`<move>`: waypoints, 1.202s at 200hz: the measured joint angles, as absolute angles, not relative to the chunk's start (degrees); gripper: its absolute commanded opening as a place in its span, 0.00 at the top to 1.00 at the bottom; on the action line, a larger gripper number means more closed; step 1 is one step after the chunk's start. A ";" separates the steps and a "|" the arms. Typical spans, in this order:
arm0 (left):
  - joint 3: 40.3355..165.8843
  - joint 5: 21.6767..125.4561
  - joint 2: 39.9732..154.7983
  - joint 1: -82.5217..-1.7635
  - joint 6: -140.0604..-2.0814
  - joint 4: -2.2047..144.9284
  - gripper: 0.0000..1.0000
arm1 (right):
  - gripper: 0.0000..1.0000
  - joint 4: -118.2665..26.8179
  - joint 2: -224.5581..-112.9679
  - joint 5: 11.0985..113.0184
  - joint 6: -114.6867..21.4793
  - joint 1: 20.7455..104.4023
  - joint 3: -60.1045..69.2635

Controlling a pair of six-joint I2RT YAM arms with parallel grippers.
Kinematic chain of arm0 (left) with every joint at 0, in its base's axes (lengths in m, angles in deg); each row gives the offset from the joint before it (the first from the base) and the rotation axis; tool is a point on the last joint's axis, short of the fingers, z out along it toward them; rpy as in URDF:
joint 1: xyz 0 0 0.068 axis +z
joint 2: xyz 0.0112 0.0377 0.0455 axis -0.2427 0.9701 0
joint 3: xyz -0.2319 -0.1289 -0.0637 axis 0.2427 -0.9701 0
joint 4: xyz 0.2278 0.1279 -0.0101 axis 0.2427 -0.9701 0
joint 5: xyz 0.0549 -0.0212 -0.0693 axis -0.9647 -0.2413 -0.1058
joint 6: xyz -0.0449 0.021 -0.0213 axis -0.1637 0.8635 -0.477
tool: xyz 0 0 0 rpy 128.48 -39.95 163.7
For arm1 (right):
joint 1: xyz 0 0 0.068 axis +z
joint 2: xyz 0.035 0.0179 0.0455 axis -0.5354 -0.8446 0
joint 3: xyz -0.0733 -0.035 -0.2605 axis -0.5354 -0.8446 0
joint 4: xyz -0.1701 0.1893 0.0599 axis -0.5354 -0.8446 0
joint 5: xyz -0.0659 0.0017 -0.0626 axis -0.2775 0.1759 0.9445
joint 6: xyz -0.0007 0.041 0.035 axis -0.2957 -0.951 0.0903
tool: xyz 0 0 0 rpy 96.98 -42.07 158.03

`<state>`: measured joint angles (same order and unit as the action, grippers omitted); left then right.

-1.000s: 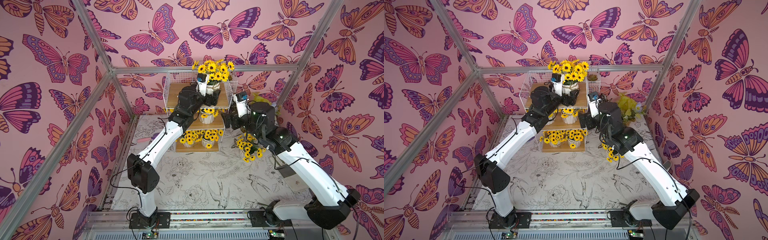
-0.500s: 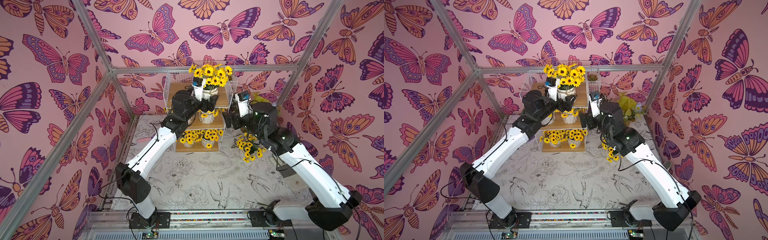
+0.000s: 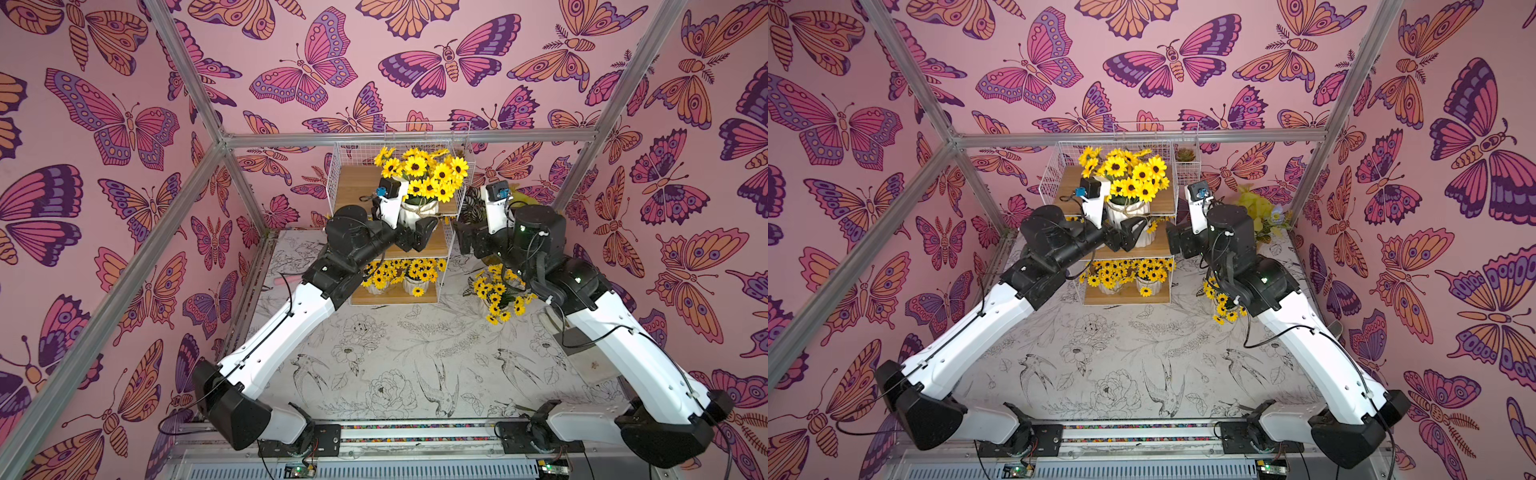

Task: Take the sunflower pots off the shelves
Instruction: Pick up the sunflower pot from the shelf.

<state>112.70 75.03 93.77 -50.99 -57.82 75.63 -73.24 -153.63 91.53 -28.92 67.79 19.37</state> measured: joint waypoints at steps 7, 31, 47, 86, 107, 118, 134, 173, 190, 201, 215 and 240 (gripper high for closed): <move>111.17 75.47 92.57 -51.85 -57.77 75.85 0.54 | 0.01 -74.01 -152.93 92.17 -28.92 67.73 19.37; 105.64 76.41 88.59 -55.69 -57.47 76.96 0.54 | 0.01 -77.50 -149.92 95.07 -29.16 67.64 19.40; 101.60 76.80 85.94 -57.94 -57.34 78.12 0.54 | 0.01 -80.35 -147.43 97.56 -29.54 67.64 19.40; 91.08 77.52 82.42 -61.66 -57.60 84.83 0.54 | 0.01 -86.86 -141.00 104.41 -31.39 67.59 19.48; 85.45 78.02 83.12 -63.80 -57.60 89.11 0.54 | 0.01 -90.73 -139.45 107.60 -33.23 67.59 19.81; 82.52 78.22 84.17 -64.94 -57.60 91.80 0.54 | 0.01 -92.94 -138.97 109.02 -34.63 67.59 19.81; 78.82 78.55 86.66 -66.58 -57.60 96.22 0.54 | 0.01 -95.89 -138.57 110.68 -36.60 67.59 19.70; 73.05 79.93 97.83 -69.48 -58.08 109.09 0.54 | 0.01 -100.04 -135.34 114.22 -40.14 67.59 17.65; 72.18 80.82 103.80 -70.14 -58.89 115.45 0.54 | 0.01 -101.18 -134.09 115.42 -41.45 67.59 17.52; 72.11 81.35 107.91 -70.40 -59.39 120.00 0.54 | 0.01 -101.83 -133.35 115.92 -42.17 67.59 17.49; 72.16 81.98 113.33 -70.71 -60.29 125.86 0.55 | 0.01 -102.62 -132.67 116.60 -42.98 67.59 17.49; 73.82 83.27 123.16 -71.14 -61.29 133.68 0.55 | 0.01 -103.97 -132.06 117.21 -43.90 67.59 17.47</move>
<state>73.82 83.27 123.16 -71.14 -61.29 133.68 -103.97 -132.06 117.21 -43.90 67.59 17.47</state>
